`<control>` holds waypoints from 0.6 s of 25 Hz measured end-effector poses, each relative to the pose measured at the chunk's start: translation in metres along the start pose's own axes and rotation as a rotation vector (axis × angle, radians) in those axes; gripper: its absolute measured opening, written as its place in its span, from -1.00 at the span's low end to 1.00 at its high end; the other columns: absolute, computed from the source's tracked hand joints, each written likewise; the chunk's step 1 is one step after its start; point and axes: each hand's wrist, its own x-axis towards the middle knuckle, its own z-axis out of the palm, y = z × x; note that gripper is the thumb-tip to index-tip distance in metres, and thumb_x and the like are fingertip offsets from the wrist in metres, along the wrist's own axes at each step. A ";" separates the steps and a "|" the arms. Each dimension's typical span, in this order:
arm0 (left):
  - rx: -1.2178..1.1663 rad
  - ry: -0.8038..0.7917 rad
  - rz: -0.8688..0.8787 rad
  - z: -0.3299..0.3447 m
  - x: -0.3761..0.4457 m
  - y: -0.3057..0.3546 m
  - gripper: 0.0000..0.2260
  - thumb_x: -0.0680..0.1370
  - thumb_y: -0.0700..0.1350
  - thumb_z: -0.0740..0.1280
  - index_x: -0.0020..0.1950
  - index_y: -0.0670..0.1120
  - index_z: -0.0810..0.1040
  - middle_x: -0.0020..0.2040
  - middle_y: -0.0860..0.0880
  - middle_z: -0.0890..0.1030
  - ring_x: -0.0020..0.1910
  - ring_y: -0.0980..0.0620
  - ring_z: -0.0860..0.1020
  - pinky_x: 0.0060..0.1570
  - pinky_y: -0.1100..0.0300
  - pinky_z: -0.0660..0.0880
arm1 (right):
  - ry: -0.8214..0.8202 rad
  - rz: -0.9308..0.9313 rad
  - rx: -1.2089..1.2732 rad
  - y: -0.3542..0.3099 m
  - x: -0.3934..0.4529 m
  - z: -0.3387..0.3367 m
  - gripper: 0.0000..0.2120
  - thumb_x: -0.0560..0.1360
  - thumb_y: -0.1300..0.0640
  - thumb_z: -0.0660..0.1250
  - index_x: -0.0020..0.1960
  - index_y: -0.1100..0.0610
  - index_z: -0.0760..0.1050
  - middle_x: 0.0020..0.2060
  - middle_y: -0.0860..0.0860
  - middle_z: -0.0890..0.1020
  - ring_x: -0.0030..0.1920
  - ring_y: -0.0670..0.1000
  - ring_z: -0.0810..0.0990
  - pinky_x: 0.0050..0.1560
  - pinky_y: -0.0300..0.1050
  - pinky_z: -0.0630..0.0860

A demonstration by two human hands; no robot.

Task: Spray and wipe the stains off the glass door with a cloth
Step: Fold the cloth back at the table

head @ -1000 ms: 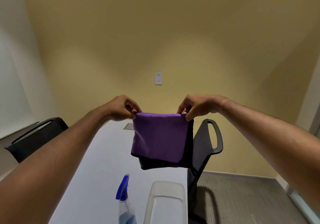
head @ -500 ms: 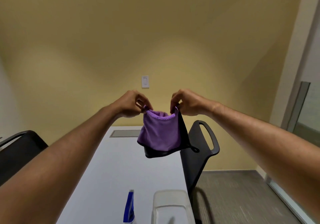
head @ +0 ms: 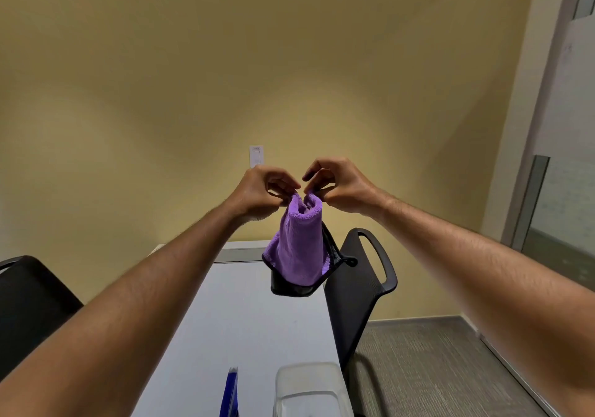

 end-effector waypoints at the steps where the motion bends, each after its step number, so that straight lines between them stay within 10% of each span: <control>1: -0.018 0.018 -0.002 0.003 0.002 0.001 -0.71 0.38 -0.44 0.45 0.03 -0.16 0.65 -0.13 -0.09 0.69 -0.13 0.04 0.67 -0.08 0.25 0.62 | 0.007 0.007 0.020 0.000 0.001 -0.001 -0.69 0.36 0.49 0.46 0.02 0.22 0.55 -0.15 0.19 0.71 -0.09 0.12 0.71 -0.06 -0.09 0.67; 9: -0.094 0.085 -0.074 0.014 0.011 0.005 -0.72 0.37 -0.34 0.52 0.00 -0.09 0.63 -0.17 -0.08 0.69 -0.18 0.07 0.65 -0.10 0.19 0.61 | 0.115 0.114 -0.185 0.018 0.002 -0.008 -0.88 0.43 0.20 0.51 -0.07 0.14 0.61 -0.25 0.01 0.62 -0.30 -0.10 0.54 -0.31 -0.21 0.49; 15: -0.179 0.169 -0.167 0.021 0.013 0.001 -0.74 0.35 -0.35 0.53 -0.03 -0.10 0.63 -0.19 -0.09 0.65 -0.21 0.06 0.60 -0.14 0.22 0.61 | -0.078 0.257 0.356 0.022 -0.005 -0.004 -0.84 0.55 0.40 0.27 0.05 0.42 0.58 -0.16 0.14 0.66 -0.18 -0.03 0.60 -0.18 -0.24 0.59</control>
